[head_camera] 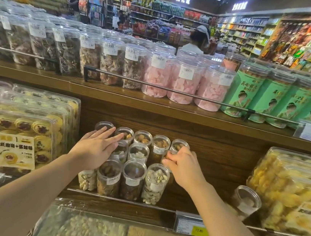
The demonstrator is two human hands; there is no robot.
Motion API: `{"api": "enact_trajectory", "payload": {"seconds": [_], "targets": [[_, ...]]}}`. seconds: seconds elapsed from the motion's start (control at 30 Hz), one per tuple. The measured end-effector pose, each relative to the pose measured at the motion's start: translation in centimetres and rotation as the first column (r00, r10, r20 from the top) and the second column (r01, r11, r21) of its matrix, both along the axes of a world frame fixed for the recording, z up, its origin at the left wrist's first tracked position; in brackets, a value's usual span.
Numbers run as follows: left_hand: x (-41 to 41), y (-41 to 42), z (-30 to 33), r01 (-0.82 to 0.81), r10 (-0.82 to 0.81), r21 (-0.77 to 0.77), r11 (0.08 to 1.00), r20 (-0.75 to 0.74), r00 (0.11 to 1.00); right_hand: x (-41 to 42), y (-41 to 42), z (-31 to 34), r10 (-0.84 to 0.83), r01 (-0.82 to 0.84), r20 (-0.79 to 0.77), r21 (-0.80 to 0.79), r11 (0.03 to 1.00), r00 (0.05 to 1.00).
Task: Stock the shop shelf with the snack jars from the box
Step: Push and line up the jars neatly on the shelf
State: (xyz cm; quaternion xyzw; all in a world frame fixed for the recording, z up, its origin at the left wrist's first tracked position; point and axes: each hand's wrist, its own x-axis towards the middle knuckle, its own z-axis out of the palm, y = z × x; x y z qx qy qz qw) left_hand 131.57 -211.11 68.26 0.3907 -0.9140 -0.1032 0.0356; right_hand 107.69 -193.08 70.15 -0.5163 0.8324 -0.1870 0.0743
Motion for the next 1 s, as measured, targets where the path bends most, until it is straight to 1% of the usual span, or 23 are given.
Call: {"api": "enact_trajectory", "payload": {"seconds": [0.13, 0.3, 0.33, 0.37, 0.43, 0.47, 0.53, 0.6, 0.77, 0.93, 1.0], "targets": [[0.0, 0.1, 0.1, 0.002, -0.002, 0.001, 1.000, 0.006, 1.000, 2.0, -1.8, -0.1, 0.039, -0.034, 0.156, -0.040, 0.999, 0.987], [0.0, 0.1, 0.1, 0.002, -0.002, 0.001, 1.000, 0.007, 1.000, 1.5, -2.6, 1.1, 0.074, -0.076, 0.135, 0.008, 0.997, 0.988], [0.1, 0.1, 0.1, 0.005, -0.005, 0.000, 1.000, 0.002, 1.000, 0.7, -2.6, 1.5, 0.050, -0.049, 0.107, -0.011, 0.999, 0.993], [0.1, 0.1, 0.1, 0.008, -0.008, -0.006, 1.000, -0.006, 1.000, -0.2, -2.5, 1.8, -0.012, 0.015, 0.057, -0.047, 0.999, 0.998], [0.1, 0.0, 0.0, 0.009, -0.009, -0.009, 1.000, -0.013, 1.000, -1.6, -2.2, 2.3, -0.193, 0.190, -0.034, -0.081, 0.978, 0.981], [0.1, -0.1, -0.1, 0.010, -0.010, -0.007, 1.000, -0.014, 1.000, -2.0, -2.1, 2.4, -0.257, 0.254, -0.048, -0.053, 0.966, 0.965], [0.1, -0.1, -0.1, 0.013, -0.013, -0.006, 1.000, -0.012, 1.000, -2.1, -2.2, 2.4, -0.300, 0.300, -0.006, 0.026, 0.954, 0.954], [0.1, -0.3, -0.1, 0.014, -0.014, -0.008, 1.000, -0.008, 1.000, -1.6, -2.5, 2.4, -0.284, 0.284, -0.005, 0.064, 0.957, 0.959], [0.2, -0.4, -0.4, 0.021, -0.021, -0.012, 1.000, -0.014, 1.000, -1.6, -2.5, 2.5, -0.230, 0.233, -0.040, 0.093, 0.968, 0.972], [0.1, -0.4, -0.4, 0.020, -0.020, -0.016, 1.000, -0.007, 1.000, -2.6, -2.2, 2.2, -0.180, 0.180, -0.005, 0.104, 0.978, 0.984], [0.1, -0.4, -0.4, 0.017, -0.018, -0.019, 1.000, -0.004, 1.000, -3.4, -2.1, 2.3, -0.150, 0.144, 0.049, 0.099, 0.985, 0.988]]}}
